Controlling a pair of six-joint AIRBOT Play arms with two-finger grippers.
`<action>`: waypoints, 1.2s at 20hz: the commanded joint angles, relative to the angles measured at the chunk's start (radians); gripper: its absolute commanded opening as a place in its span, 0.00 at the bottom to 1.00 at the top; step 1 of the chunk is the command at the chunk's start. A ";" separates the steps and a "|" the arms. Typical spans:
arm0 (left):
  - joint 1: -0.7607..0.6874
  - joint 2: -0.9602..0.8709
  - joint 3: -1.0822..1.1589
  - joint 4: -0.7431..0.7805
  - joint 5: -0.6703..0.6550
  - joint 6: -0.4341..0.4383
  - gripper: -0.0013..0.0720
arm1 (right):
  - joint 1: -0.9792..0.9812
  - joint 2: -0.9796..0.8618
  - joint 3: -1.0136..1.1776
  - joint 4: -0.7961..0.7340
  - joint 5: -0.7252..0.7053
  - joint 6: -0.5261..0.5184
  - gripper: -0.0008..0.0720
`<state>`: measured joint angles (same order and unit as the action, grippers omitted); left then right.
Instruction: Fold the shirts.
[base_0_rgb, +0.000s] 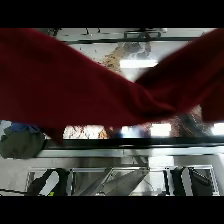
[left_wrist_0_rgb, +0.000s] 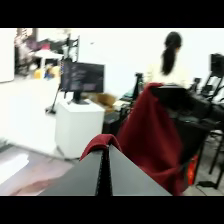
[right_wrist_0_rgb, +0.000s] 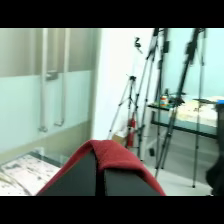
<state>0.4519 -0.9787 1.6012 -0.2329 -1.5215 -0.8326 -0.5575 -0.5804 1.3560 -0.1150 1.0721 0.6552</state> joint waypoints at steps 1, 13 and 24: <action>-0.041 -0.044 -0.091 0.174 0.039 -0.059 0.05 | 0.011 -0.113 0.018 0.004 0.053 -0.019 0.04; -0.219 -0.795 -0.164 0.764 0.109 -0.161 1.00 | 0.310 -1.019 -0.015 -0.081 -0.142 0.030 0.53; -0.326 -0.540 -0.667 1.114 0.011 -0.421 0.87 | -0.159 -0.847 -0.027 -0.738 0.142 0.391 0.54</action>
<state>0.1795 -1.6222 1.1389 0.7692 -1.5589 -1.1797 -0.6117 -1.4429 1.3365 -0.6487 1.1549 0.9497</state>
